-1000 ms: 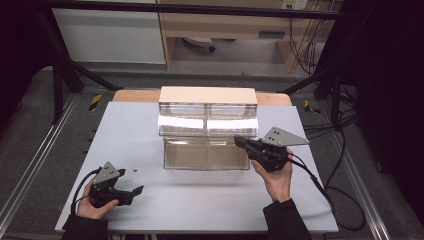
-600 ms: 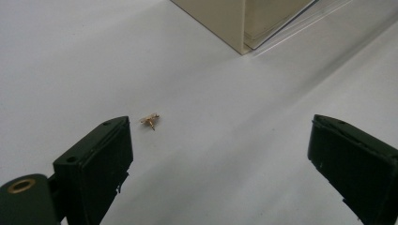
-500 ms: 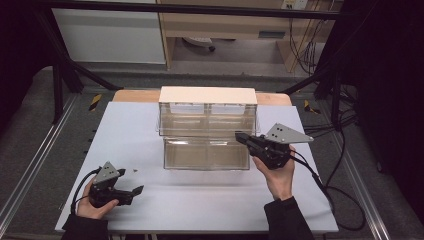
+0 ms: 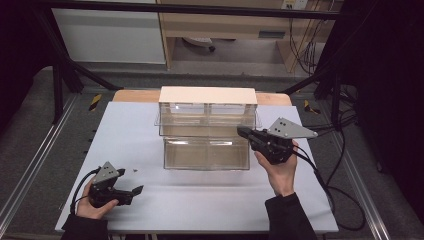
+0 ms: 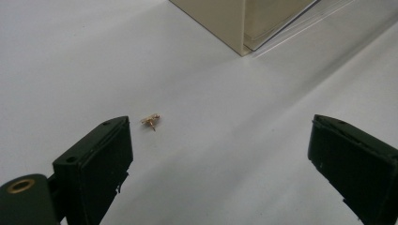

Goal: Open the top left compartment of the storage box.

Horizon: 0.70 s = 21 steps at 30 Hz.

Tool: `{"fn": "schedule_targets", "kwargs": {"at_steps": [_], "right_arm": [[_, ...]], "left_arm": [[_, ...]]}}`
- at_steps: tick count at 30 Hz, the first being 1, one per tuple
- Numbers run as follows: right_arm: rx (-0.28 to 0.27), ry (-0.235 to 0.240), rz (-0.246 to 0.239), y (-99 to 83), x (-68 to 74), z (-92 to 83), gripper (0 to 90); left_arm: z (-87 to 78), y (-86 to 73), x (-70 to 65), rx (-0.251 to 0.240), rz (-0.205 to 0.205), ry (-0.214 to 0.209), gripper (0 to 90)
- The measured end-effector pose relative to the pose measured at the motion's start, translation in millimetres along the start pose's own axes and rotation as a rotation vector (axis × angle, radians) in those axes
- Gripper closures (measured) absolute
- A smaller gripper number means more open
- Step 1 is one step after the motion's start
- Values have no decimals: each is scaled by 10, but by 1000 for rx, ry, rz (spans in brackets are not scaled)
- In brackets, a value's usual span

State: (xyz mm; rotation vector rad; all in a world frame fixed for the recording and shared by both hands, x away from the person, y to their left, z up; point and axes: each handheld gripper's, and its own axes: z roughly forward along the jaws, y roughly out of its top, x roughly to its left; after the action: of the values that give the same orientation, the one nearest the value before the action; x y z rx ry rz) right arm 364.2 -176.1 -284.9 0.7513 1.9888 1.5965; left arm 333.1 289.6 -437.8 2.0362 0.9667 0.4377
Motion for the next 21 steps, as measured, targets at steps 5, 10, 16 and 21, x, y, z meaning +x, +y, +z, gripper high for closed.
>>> {"fn": "schedule_targets", "kwargs": {"at_steps": [5,10,16,21], "right_arm": [[-13,-7,-5,57,-17,0,900],[-18,-16,-6,106,-34,7,900],[-17,-22,-4,136,-58,13,900],[-19,-25,-6,149,-68,21,900]], "left_arm": [[-3,1,4,0,2,1,68],[-9,-2,7,-3,0,0,67],[-17,6,10,-4,9,1,67],[-25,11,19,-8,2,5,66]]}}
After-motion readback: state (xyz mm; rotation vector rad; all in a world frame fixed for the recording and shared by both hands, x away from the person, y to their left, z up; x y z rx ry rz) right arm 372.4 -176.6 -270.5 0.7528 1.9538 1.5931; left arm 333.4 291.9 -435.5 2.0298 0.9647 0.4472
